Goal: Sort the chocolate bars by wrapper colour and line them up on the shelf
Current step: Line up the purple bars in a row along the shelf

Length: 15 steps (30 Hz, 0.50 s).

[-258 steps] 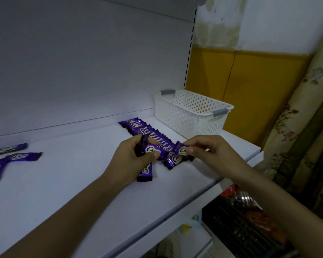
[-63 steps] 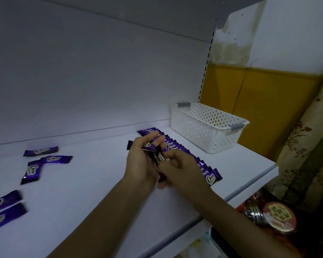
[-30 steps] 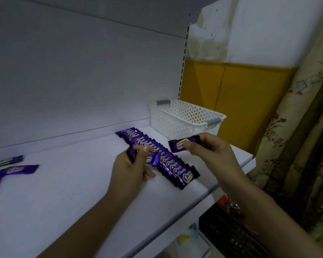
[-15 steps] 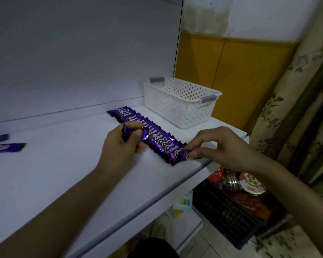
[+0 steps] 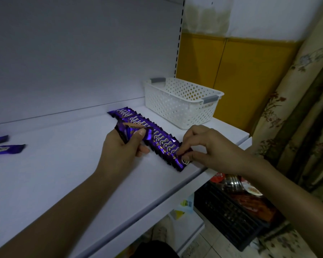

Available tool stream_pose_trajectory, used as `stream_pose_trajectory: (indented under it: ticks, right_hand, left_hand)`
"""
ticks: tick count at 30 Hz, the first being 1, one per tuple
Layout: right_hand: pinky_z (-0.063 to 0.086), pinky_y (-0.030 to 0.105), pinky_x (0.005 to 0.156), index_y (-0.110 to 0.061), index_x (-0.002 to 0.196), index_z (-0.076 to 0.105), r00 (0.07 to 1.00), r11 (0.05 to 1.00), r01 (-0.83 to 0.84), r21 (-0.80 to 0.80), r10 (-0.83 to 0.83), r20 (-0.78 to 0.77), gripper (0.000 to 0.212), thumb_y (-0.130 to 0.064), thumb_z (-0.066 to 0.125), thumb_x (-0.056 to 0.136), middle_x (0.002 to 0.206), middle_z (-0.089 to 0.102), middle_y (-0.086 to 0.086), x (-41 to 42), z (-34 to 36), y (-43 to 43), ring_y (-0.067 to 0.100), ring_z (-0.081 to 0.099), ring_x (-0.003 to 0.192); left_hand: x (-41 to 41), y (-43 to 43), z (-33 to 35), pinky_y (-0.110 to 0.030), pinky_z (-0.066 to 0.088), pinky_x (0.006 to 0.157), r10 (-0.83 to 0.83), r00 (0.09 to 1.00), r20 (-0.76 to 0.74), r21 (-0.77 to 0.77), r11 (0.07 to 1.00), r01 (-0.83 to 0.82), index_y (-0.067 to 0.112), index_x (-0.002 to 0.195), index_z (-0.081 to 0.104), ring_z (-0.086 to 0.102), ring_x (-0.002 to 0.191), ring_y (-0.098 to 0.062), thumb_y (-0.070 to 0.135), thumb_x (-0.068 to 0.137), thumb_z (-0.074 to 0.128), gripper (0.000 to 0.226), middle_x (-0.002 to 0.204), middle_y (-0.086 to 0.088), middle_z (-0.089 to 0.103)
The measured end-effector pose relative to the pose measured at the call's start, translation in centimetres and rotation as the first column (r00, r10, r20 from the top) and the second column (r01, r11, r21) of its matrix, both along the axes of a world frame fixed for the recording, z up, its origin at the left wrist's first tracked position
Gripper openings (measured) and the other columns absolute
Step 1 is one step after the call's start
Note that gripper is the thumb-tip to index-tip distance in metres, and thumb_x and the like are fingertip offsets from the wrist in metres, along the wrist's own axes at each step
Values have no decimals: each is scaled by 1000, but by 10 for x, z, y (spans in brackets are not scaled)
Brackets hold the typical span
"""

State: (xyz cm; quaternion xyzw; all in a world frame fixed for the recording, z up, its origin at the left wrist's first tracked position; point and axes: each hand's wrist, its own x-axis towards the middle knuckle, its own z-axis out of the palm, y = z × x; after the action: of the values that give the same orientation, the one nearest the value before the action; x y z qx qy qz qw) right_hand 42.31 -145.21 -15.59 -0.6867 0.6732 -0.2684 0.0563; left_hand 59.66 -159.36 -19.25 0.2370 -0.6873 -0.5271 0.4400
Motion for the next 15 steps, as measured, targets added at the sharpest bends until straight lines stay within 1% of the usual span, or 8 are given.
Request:
stream_pose_trajectory:
  ticks: [2, 4, 6, 7, 9, 11, 13, 15]
  right_hand:
    - [46, 41, 86, -20, 97, 73, 1000, 1000, 15, 9, -15, 2, 17, -16, 73, 81, 99, 57, -2, 0, -1, -1, 14, 53, 100]
    - [46, 35, 86, -21, 96, 72, 999, 1000, 29, -8, -29, 32, 14, -16, 72, 83, 100, 58, -1, 0, -2, -1, 13, 54, 100]
    - [44, 23, 82, -19, 94, 71, 996, 997, 52, -62, -47, 74, 9, -15, 68, 86, 99, 61, 0, 1, -2, -2, 10, 55, 95]
    - [42, 20, 79, -17, 92, 70, 993, 993, 70, -97, -60, 102, 7, -15, 64, 89, 97, 63, 1, 2, -2, -2, 10, 56, 92]
    - [42, 20, 74, -14, 92, 70, 977, 984, 104, -146, -73, 203, 13, -21, 59, 92, 91, 66, -1, 6, 0, -5, 8, 59, 86]
    - [43, 18, 70, -17, 91, 70, 953, 985, 103, -140, -57, 298, 15, -30, 61, 89, 88, 68, -5, 15, 2, -11, 6, 61, 82]
    - [40, 12, 66, -19, 90, 70, 959, 987, 92, -132, -52, 280, 11, -28, 70, 83, 86, 68, -4, 27, 1, -18, 3, 59, 77]
    - [38, 9, 64, -15, 88, 71, 967, 983, 87, -159, -45, 250, 10, -20, 74, 80, 82, 68, -1, 34, -1, -25, 1, 56, 70]
  left_hand:
    - [0, -1, 0, -15, 48, 53, 3, 1000, -4, 8, 1000, -3, 17, 90, 66, 61, 51, -8, 18, 95, 55, 12, 52, 0, 66]
    - [0, 1, 1, -16, 48, 51, -20, 1000, -2, -3, 1000, 20, 15, 87, 67, 60, 49, -8, 23, 95, 55, 16, 51, -1, 66]
    - [0, 5, 3, -17, 48, 50, -86, 996, 8, -29, 996, 86, 12, 80, 67, 58, 47, -10, 33, 90, 54, 27, 51, -3, 66]
    - [0, 7, 4, -16, 47, 49, -127, 992, 15, -41, 991, 127, 13, 78, 66, 56, 46, -11, 38, 87, 52, 30, 51, -5, 66]
    - [0, 12, 5, -16, 45, 47, -200, 980, 20, -58, 978, 201, 17, 77, 65, 56, 43, -10, 40, 84, 50, 29, 51, -7, 65]
    - [0, 15, 6, -16, 45, 45, -245, 969, -4, -58, 968, 245, 18, 82, 64, 58, 43, -11, 37, 85, 50, 24, 51, -6, 65]
    - [1, 15, 7, -17, 45, 43, -270, 962, -31, -61, 961, 268, 18, 93, 64, 61, 45, -12, 32, 87, 49, 21, 56, -2, 67]
    - [2, 15, 9, -19, 46, 44, -289, 957, -34, -52, 957, 287, 21, 104, 64, 64, 48, -15, 32, 88, 47, 25, 63, -4, 69]
